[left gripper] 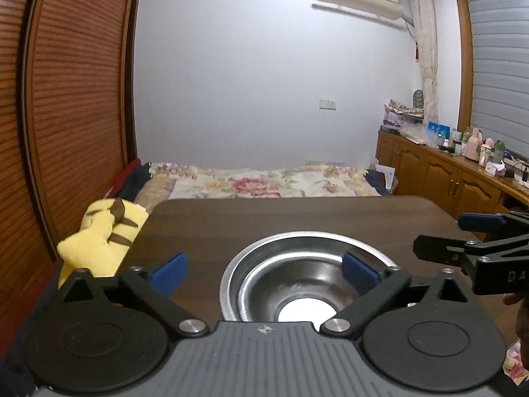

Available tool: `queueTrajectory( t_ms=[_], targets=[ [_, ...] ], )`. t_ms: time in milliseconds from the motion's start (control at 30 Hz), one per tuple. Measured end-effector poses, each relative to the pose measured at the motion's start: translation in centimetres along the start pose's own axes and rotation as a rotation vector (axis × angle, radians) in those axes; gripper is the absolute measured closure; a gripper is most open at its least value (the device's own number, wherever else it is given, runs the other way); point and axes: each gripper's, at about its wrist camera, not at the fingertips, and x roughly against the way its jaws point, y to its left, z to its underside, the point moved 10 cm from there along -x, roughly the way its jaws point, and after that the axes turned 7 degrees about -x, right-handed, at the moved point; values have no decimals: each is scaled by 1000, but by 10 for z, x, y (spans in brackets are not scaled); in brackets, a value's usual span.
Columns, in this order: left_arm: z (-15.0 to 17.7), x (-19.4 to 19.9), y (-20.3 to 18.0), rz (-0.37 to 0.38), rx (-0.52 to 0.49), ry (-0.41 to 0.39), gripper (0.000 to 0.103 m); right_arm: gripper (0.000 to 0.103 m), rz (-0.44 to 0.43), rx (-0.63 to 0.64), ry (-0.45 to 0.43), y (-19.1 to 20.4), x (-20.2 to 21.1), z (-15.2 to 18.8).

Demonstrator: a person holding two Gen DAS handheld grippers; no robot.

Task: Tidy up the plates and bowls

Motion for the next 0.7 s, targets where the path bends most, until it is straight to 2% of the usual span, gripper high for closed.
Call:
queueTrajectory(
  t_ms=[133,267,400,700],
  targets=[
    [-7,8,-9,-10,-16,-14,0,0,37,-12,-31,-8,10,-7],
    [-13,16,-19,23,-3,-37,0,0,79,-6,-56,-11,18,-10],
    [-14,22,-29,34,0,-40,0,0,87,-22,-74,-13,28,-10],
    [-13,33,-34,-34,-18,-33,0,0,117,-58,-96,-22,44,-6]
  ],
)
